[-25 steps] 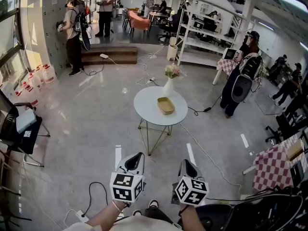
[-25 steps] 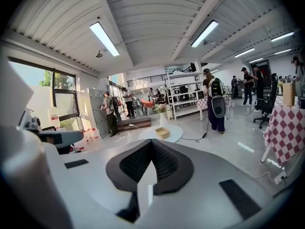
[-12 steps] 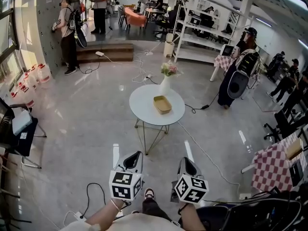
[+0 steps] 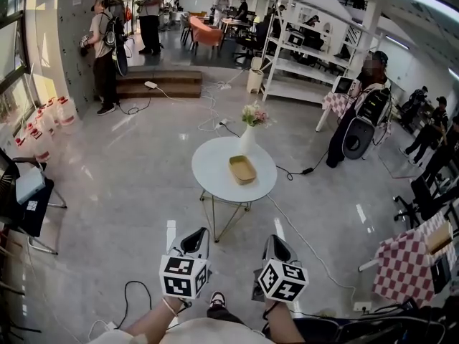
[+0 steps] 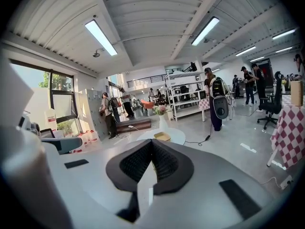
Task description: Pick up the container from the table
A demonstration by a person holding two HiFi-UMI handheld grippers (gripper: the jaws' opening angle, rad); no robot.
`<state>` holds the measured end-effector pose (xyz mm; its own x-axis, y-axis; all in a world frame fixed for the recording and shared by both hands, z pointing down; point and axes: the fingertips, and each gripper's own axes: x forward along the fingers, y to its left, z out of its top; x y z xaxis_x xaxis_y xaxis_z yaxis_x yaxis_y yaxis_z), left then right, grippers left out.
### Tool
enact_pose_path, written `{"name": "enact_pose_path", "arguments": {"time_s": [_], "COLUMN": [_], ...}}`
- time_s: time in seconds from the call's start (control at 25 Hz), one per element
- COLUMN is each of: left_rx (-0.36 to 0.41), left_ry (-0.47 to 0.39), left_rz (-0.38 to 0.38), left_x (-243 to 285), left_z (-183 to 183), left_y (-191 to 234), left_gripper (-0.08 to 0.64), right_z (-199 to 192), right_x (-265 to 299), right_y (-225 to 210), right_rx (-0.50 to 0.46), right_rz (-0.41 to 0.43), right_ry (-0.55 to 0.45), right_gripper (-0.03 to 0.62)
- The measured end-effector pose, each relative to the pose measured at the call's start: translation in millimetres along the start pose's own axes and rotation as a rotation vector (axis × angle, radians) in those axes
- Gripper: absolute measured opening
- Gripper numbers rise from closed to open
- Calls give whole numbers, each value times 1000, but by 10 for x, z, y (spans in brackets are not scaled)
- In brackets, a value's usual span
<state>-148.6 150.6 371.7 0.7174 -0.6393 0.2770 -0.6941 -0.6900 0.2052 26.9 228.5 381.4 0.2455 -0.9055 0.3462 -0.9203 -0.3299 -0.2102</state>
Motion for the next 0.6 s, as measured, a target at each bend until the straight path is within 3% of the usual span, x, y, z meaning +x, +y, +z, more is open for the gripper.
{"name": "enact_pose_path", "arguments": {"time_s": [0.6], "left_rx": [-7], "left_ry": [9], "left_rz": [32], "left_x": [578], "left_z": [201], "left_y": [160], "left_gripper": [17], "right_z": [277], "right_x": [618], "right_y": [-112], "right_rx": [-7], "right_rz": [32], "right_ry": [14], "right_gripper": [25]}}
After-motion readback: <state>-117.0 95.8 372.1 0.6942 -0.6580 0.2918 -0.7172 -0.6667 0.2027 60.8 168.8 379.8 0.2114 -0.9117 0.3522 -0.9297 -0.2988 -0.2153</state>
